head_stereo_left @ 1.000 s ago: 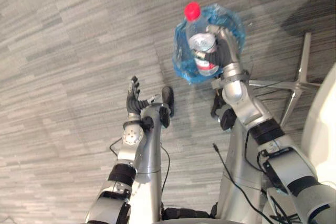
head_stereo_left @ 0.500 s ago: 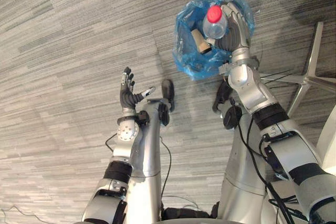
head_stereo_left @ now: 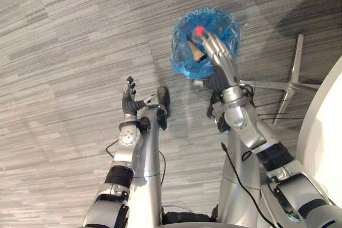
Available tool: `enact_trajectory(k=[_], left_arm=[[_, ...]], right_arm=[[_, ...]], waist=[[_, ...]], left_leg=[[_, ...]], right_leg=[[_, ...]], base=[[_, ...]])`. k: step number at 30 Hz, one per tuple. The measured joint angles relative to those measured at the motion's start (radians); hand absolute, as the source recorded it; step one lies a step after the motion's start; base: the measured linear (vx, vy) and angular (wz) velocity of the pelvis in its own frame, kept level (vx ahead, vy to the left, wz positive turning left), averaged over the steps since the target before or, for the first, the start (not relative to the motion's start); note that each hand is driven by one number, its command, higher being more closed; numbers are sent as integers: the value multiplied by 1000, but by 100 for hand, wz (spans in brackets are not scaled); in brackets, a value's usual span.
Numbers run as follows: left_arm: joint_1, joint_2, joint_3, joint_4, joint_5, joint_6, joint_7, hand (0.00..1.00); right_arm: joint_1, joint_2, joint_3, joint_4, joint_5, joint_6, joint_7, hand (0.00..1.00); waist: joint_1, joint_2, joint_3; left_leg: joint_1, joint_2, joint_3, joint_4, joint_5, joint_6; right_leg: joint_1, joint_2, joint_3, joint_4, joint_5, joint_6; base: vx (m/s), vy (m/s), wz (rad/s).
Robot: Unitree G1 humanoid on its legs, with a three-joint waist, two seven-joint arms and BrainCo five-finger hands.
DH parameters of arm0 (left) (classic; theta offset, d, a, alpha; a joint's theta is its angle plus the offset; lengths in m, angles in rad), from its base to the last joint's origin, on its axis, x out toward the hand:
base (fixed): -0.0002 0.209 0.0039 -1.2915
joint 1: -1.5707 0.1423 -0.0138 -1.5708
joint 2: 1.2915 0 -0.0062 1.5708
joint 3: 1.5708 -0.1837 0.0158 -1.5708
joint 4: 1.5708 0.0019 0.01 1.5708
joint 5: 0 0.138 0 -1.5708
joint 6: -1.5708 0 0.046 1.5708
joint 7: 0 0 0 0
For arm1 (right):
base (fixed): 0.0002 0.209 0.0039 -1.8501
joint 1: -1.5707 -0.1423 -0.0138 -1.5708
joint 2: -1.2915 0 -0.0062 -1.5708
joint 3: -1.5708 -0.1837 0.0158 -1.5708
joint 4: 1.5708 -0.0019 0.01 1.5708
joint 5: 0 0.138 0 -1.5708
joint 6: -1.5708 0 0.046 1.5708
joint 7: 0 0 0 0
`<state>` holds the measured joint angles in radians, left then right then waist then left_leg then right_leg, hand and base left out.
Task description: Gather rubbish on tea table into small bin, then transfer packed bag to large trash can.
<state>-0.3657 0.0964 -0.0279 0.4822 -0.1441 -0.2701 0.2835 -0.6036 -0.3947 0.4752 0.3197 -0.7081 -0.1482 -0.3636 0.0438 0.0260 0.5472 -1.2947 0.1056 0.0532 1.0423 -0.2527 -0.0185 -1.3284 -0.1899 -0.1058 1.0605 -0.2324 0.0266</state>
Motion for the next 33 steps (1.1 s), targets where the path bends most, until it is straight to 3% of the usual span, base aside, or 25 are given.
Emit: enact_trajectory(k=[5, 6, 11, 18, 26, 29, 33], left_arm=[[-3, 6, -4, 0, -1, -9, 0, 0], [-8, 6, -8, -1, -1, -17, 0, 0], [-44, 10, -12, -2, -5, -33, -2, 0], [-53, 27, -12, -5, -44, -17, -24, 0], [-52, 26, -10, -2, -41, -10, -24, 0], [-27, 16, -19, 1, -37, 17, -30, 0], [43, -17, -54, 0, -8, 42, -45, 0]], right_arm=[[-78, 39, 40, 213, -33, 12, 39, 0], [-103, 51, 50, 259, -40, 21, 43, 100], [-230, 72, 53, 443, -34, 66, 65, 100], [-300, 71, 34, 458, 85, 79, 76, 100], [-183, 81, -39, 172, 172, 67, 74, 100], [-115, 84, -91, 62, 225, 62, 68, 100], [46, 121, -153, -99, 306, 46, 66, 100]], waist=[[1, 0, 0], [4, 0, 0], [27, 0, 0], [30, 1, 0], [27, 0, 0], [24, 0, 0], [20, -11, -6]], left_leg=[[-10, -4, -6, -25, 10, -14], [-20, -5, -12, -27, 12, -17], [-72, -23, -28, -26, 32, -23], [-90, -25, -40, -11, 34, -26], [-71, -20, -50, -7, 35, -29], [-9, -18, -51, -21, 34, -28], [166, -15, -49, -110, 37, -31]], right_leg=[[-10, -2, -8, -12, 0, 0], [-20, -2, -12, -11, 0, 0], [-75, -19, -17, 25, -7, -1], [-91, -21, -23, 44, -21, 5], [-60, -18, -36, 37, -20, 1], [7, -14, -40, 17, -21, 2], [185, -3, -55, -71, -19, 1]], base=[[-10, 7, 4], [-14, 6, 6], [-18, 6, 18], [-25, 17, 5], [-14, 29, -1], [0, 0, 0], [-7, 7, 0]])
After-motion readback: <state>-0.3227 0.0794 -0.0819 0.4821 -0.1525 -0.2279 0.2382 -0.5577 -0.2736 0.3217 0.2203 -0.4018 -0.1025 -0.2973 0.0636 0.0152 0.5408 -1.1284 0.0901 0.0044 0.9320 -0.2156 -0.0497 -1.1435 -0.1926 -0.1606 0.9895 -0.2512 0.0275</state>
